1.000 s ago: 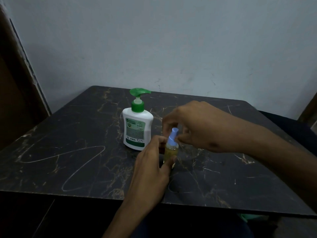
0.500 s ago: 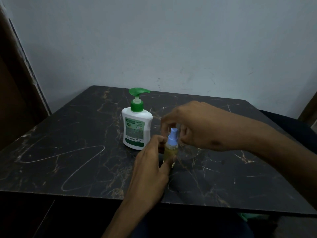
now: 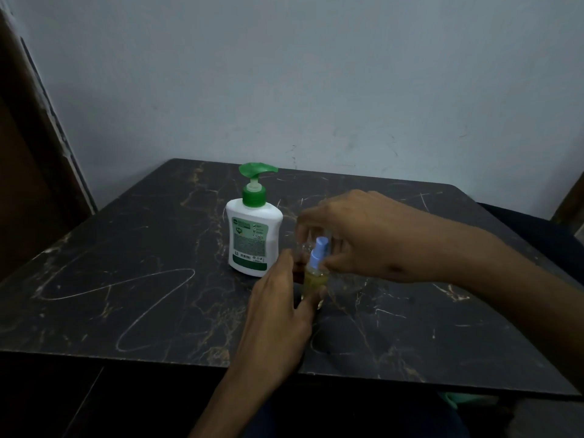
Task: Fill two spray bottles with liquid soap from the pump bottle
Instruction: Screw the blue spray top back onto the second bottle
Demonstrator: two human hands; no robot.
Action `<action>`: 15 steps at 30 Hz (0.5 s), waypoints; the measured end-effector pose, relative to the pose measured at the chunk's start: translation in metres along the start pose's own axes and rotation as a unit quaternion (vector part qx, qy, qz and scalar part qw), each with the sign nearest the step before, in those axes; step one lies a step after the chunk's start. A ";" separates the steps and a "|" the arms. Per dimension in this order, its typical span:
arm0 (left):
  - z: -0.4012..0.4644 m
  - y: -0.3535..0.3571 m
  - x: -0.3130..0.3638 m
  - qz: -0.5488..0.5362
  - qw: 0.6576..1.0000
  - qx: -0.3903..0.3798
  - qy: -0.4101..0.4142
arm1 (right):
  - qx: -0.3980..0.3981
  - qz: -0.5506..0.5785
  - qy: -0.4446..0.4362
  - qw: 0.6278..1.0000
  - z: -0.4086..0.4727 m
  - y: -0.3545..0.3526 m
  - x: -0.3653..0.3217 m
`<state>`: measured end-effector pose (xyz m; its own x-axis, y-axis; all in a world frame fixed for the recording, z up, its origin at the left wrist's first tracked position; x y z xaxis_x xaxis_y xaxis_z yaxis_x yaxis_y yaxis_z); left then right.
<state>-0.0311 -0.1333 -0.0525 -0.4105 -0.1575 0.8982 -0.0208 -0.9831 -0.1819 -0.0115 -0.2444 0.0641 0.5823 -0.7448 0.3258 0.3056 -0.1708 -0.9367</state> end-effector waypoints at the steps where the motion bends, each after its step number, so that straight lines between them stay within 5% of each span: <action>1: 0.000 0.000 0.000 0.002 1.000 0.000 0.002 | -0.007 0.008 -0.004 1.000 0.000 0.000 -0.001; 15: 0.000 0.000 -0.002 -0.002 1.000 0.006 0.001 | -0.021 0.008 -0.009 1.000 0.002 0.014 -0.001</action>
<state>-0.0300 -0.1333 -0.0545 -0.4126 -0.1534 0.8979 -0.0119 -0.9847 -0.1737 -0.0062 -0.2443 0.0510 0.6003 -0.7362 0.3125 0.2645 -0.1860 -0.9463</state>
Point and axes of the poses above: each hand's wrist, its own z-axis towards the middle knuckle, its own y-axis out of the palm, x = y × z, the point moved 6 cm from there along z, towards the middle knuckle, and after that the axes turned 15 degrees about -z, right-handed, at the moved point
